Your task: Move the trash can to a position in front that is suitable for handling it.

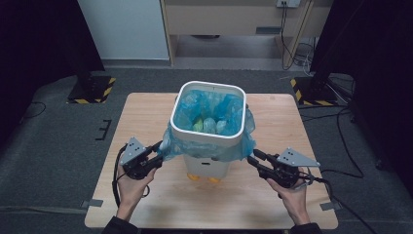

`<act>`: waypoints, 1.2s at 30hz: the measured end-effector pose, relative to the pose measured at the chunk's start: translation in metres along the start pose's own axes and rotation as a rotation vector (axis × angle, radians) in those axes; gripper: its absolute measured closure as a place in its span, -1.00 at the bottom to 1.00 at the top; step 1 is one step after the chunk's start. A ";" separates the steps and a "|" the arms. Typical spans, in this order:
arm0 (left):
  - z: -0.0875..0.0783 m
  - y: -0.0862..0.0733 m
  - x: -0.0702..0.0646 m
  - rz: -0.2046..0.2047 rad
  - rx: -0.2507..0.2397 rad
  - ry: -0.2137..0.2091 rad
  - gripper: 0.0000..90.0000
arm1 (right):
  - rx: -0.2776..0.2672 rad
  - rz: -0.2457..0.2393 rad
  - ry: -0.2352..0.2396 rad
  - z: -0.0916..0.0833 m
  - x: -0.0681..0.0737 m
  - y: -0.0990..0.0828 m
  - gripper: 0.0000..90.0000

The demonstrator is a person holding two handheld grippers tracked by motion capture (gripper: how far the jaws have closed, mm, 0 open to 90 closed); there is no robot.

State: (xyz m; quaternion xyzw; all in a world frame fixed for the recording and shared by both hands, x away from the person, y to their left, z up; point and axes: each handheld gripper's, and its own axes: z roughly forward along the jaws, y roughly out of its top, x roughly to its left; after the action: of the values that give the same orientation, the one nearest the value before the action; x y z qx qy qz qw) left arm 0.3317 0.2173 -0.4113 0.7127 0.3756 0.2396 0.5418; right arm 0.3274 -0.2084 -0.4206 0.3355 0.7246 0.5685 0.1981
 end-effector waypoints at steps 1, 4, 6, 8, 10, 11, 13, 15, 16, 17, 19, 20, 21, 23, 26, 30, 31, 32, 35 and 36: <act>-0.003 -0.001 0.001 -0.004 -0.003 0.002 0.42 | -0.012 -0.002 -0.008 -0.002 -0.001 0.001 0.37; -0.013 -0.003 0.002 -0.021 -0.016 -0.001 0.33 | -0.032 0.000 -0.033 -0.011 -0.006 0.005 0.29; -0.020 -0.004 0.002 -0.022 -0.022 0.001 0.29 | -0.039 0.005 -0.040 -0.014 -0.007 0.005 0.25; -0.027 -0.005 0.001 -0.026 -0.034 0.002 0.23 | -0.051 0.013 -0.065 -0.018 -0.013 0.005 0.19; -0.034 -0.006 0.002 -0.030 -0.051 0.010 0.16 | -0.065 0.021 -0.092 -0.023 -0.017 0.005 0.14; -0.036 -0.006 0.002 -0.035 -0.059 0.017 0.14 | -0.072 0.023 -0.101 -0.025 -0.020 0.006 0.11; -0.040 -0.005 0.003 -0.048 -0.082 0.027 0.07 | -0.084 0.019 -0.125 -0.029 -0.024 0.007 0.04; -0.041 -0.004 0.003 -0.054 -0.108 0.048 -0.01 | -0.090 0.020 -0.144 -0.032 -0.026 0.008 -0.01; -0.042 -0.004 0.003 -0.056 -0.118 0.058 -0.07 | -0.096 0.021 -0.157 -0.033 -0.027 0.008 -0.04; -0.042 -0.003 0.003 -0.066 -0.125 0.061 -0.10 | -0.099 0.024 -0.165 -0.034 -0.029 0.008 -0.06; -0.044 -0.002 0.001 -0.076 -0.139 0.074 -0.13 | -0.102 0.028 -0.181 -0.036 -0.031 0.008 -0.09; -0.044 -0.001 0.000 -0.076 -0.145 0.078 -0.15 | -0.102 0.034 -0.187 -0.037 -0.032 0.008 -0.11; -0.045 -0.001 0.000 -0.076 -0.146 0.085 -0.16 | -0.104 0.037 -0.194 -0.038 -0.033 0.008 -0.13; -0.046 0.000 0.000 -0.065 -0.137 0.111 -0.20 | -0.107 0.036 -0.213 -0.040 -0.035 0.009 -0.20; -0.046 -0.003 0.005 -0.071 -0.118 0.139 -0.25 | -0.118 0.035 -0.249 -0.042 -0.039 0.008 -0.32; -0.042 -0.014 0.014 -0.086 -0.076 0.167 -0.30 | -0.124 0.052 -0.279 -0.045 -0.045 0.007 -0.40; -0.041 -0.018 0.017 -0.095 -0.071 0.176 -0.32 | -0.126 0.051 -0.289 -0.046 -0.047 0.007 -0.42; -0.040 -0.021 0.020 -0.093 -0.053 0.184 -0.33 | -0.129 0.055 -0.293 -0.047 -0.048 0.007 -0.43; -0.034 -0.035 0.029 -0.108 -0.005 0.212 -0.39 | -0.128 0.062 -0.316 -0.048 -0.053 0.008 -0.49; -0.032 -0.038 0.031 -0.113 0.010 0.220 -0.41 | -0.130 0.062 -0.323 -0.049 -0.055 0.009 -0.51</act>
State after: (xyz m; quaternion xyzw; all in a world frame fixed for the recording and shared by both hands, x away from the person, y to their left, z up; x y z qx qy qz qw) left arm 0.3158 0.2666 -0.4401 0.6626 0.4735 0.2832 0.5064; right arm 0.3355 -0.2801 -0.4043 0.4310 0.6344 0.5587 0.3157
